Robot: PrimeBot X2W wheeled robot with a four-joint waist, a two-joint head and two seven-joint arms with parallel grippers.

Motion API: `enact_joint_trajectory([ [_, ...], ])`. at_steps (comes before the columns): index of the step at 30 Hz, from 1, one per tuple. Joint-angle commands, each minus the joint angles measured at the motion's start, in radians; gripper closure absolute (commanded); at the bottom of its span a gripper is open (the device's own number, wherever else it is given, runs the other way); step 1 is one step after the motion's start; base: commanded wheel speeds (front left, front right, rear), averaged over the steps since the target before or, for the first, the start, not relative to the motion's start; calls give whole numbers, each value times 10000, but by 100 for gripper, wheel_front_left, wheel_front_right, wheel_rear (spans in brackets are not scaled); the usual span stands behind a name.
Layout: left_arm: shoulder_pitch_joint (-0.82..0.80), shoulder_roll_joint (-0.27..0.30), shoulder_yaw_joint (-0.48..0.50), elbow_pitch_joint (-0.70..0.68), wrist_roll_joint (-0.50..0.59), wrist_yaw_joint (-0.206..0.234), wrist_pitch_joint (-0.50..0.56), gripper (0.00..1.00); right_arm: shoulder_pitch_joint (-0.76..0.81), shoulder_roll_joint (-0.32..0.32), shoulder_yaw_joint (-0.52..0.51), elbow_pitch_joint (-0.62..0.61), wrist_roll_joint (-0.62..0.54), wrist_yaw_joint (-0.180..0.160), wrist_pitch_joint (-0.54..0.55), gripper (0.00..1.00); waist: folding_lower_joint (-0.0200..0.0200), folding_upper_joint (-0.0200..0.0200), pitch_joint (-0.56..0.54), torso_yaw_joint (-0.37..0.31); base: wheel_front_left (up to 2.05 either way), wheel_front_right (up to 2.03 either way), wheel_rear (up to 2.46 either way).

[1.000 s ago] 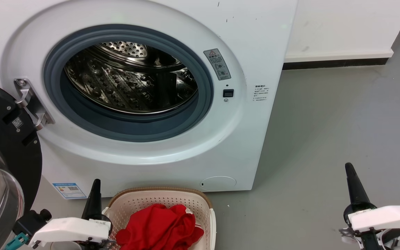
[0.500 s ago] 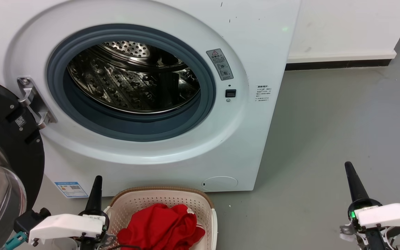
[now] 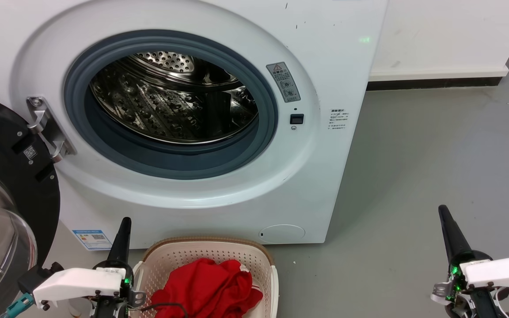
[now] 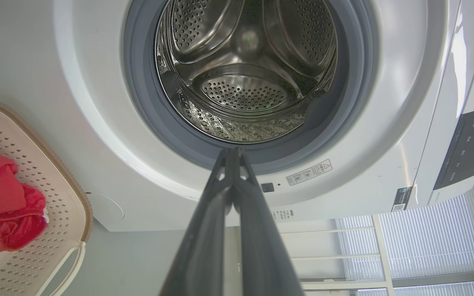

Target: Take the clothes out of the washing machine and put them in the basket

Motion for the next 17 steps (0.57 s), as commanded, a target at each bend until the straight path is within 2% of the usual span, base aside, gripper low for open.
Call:
enact_joint_trajectory([
  [1,-139,-2,21,5,-191,-82,47,100,-284,-39,-31,-7,204,-1,67,100,-1,0,0,5,0,0,0],
  [17,-310,-9,124,225,-1541,-223,377,100,-384,-6,-129,152,1587,-2,418,100,-1,0,-9,101,0,0,0],
])
